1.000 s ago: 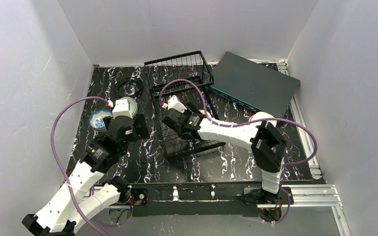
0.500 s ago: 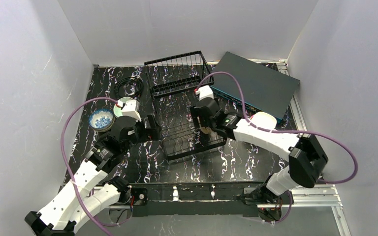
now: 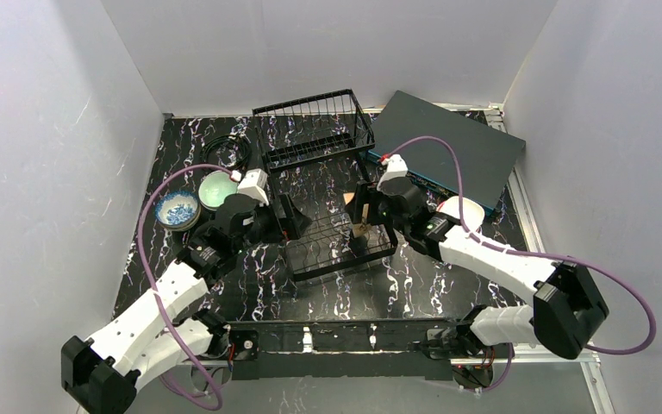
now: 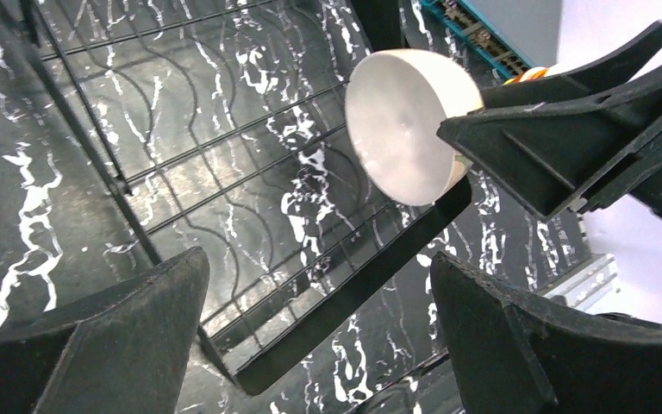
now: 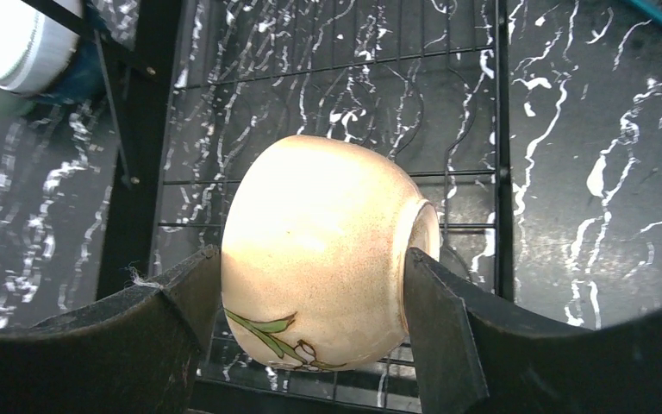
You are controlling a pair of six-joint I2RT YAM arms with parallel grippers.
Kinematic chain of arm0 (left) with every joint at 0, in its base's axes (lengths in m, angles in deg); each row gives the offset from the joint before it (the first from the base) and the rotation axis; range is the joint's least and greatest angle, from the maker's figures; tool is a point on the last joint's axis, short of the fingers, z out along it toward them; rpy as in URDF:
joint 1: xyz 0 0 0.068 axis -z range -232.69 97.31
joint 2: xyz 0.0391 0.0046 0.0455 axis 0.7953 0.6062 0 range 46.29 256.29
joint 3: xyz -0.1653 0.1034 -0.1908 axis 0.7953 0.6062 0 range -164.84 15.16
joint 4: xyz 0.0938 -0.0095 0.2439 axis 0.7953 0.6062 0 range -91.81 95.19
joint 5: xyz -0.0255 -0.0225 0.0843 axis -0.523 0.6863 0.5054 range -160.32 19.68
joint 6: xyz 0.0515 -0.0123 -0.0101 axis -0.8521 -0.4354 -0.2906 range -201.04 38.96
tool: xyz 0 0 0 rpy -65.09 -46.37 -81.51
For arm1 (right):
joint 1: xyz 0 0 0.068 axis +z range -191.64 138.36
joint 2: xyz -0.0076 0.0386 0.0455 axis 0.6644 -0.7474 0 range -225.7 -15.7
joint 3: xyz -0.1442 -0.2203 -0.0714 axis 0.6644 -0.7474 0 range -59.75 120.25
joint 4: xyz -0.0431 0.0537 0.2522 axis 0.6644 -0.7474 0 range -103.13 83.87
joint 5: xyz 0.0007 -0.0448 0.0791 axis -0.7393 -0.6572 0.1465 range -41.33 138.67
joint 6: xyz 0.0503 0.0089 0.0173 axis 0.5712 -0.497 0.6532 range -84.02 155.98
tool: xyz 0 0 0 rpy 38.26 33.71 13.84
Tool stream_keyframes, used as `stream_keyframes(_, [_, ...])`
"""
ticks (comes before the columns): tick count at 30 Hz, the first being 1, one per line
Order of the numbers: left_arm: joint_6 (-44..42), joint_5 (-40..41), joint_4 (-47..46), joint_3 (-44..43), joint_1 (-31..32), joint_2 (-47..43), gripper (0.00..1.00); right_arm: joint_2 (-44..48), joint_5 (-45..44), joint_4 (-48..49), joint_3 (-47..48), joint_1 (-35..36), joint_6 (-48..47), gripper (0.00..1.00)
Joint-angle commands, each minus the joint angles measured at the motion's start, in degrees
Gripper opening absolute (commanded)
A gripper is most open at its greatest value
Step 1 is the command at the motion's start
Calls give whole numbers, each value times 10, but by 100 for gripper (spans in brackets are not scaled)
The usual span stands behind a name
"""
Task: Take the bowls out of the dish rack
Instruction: Place the bowl with the bowl.
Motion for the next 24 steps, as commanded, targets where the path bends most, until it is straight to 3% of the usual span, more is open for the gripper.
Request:
stream_keyframes(1, [28, -28, -81, 23, -3, 0, 98, 52, 44, 145, -30, -16, 72, 30])
stream_keyframes(7, [46, -38, -153, 47, -3, 25, 98, 64, 97, 201, -64, -36, 125, 30])
stream_keyframes(14, [55, -50, -168, 40, -3, 66, 97, 69, 141, 286, -94, -44, 185, 30])
stream_keyframes(24, [94, -37, -204, 56, -3, 84, 84, 58, 210, 406, -120, -45, 258, 30])
